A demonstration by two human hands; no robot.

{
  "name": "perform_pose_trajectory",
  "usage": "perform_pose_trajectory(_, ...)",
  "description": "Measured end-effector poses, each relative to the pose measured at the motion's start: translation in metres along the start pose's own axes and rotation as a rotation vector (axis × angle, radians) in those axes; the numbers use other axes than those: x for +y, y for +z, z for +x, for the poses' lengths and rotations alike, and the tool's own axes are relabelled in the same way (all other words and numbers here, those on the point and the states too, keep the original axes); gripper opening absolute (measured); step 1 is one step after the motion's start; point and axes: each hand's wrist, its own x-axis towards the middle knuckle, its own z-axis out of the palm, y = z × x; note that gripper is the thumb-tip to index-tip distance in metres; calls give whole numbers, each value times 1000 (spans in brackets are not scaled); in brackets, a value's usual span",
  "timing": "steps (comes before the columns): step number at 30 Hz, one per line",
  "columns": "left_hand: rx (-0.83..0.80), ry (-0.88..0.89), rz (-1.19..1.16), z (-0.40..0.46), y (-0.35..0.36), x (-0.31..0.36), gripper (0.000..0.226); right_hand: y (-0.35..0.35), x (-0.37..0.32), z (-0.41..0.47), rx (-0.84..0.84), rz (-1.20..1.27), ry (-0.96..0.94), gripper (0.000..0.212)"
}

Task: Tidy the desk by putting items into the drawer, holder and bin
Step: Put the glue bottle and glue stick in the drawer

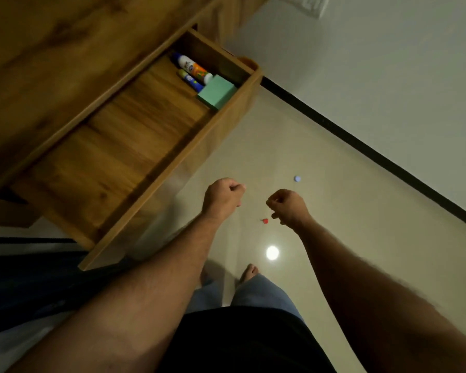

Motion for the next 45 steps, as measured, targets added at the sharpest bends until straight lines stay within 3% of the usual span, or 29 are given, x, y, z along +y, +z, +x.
perform_pose_trajectory(5, -71, -125, 6, 6, 42, -28, 24, -19, 67, -14, -36, -12, 146, 11)
perform_pose_trajectory(10, -111, -203, -46, 0, 85, -23, 23, -41, 116, -9, -63, -63, 175, 17)
perform_pose_trajectory(22, 47, -311, 15, -14, 225, -8, 26, -133, 202, 56, -224, -287, -77, 24)
perform_pose_trajectory(26, 100, -312, -65, -13, 263, 7, 14, -156, 211, 81, -266, -278, -109, 23)
perform_pose_trajectory(31, 69, -333, -134, 14, 302, 7, 8, -166, 233, 119, -265, -275, -82, 23)
perform_pose_trajectory(35, 70, -341, -155, 36, 330, -1, 17, -170, 265, 146, -241, -224, 0, 21)
perform_pose_trajectory(41, 95, -368, -117, 71, 372, -17, 4, -165, 309, 205, -264, -298, -21, 22)
perform_pose_trajectory(45, 188, -384, -50, 106, 401, -29, 19, -153, 325, 259, -283, -388, -111, 26)
